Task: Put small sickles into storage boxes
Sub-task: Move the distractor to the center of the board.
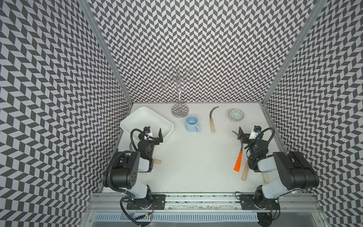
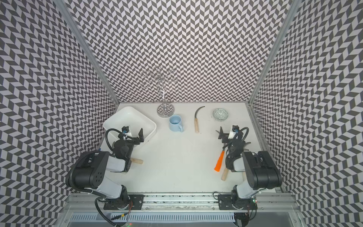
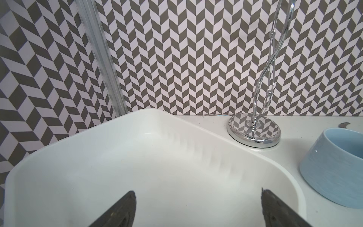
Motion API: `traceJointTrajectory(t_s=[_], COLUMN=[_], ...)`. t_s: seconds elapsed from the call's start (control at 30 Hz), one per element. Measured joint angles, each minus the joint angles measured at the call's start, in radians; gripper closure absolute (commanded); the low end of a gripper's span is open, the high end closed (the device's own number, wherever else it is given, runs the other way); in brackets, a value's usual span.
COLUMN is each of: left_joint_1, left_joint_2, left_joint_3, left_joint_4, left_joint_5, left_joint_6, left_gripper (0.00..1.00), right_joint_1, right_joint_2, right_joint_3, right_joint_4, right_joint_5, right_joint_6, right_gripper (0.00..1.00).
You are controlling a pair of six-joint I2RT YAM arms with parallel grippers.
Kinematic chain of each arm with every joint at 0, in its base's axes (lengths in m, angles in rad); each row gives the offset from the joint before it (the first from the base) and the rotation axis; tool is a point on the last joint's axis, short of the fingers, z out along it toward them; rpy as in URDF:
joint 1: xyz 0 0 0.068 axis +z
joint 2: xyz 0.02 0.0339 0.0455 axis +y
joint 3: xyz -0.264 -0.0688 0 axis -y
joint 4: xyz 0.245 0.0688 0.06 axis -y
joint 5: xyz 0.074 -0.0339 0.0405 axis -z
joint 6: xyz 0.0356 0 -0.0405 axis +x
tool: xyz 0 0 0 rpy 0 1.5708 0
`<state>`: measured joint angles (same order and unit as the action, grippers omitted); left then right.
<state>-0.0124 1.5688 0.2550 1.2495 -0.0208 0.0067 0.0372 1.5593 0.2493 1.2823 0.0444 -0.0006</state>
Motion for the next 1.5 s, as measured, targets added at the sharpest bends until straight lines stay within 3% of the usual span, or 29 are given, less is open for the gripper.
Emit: traceJointTrajectory(t_s=[0.83, 0.97, 1.2, 1.33, 1.5], left_joint_1=[0.000, 0.000, -0.010, -0.051, -0.093], left_joint_2=[-0.004, -0.067, -0.157, -0.230, -0.253], left_joint_3=[0.002, 0.051, 0.268, 0.316, 0.542], left_joint_4=[-0.010, -0.142, -0.454, -0.592, -0.900], left_joint_5=[0.000, -0.002, -0.039, -0.059, -0.066], left_joint_6=[0.000, -0.001, -0.060, -0.102, -0.206], left_gripper=[0.00, 0.01, 0.01, 0.01, 0.01], right_joint_1=[0.000, 0.005, 0.033, 0.051, 0.075], right_joint_2=[-0.002, -0.063, -0.250, -0.343, -0.402], right_joint_3=[0.000, 0.010, 0.051, 0.079, 0.212], right_joint_4=[-0.023, -0.115, -0.264, -0.367, -0.576], right_joint_5=[-0.011, -0.009, 0.019, 0.047, 0.065], right_joint_6=[-0.009, -0.016, -0.005, 0.021, 0.078], right_gripper=[0.00, 0.00, 0.00, 0.00, 0.00])
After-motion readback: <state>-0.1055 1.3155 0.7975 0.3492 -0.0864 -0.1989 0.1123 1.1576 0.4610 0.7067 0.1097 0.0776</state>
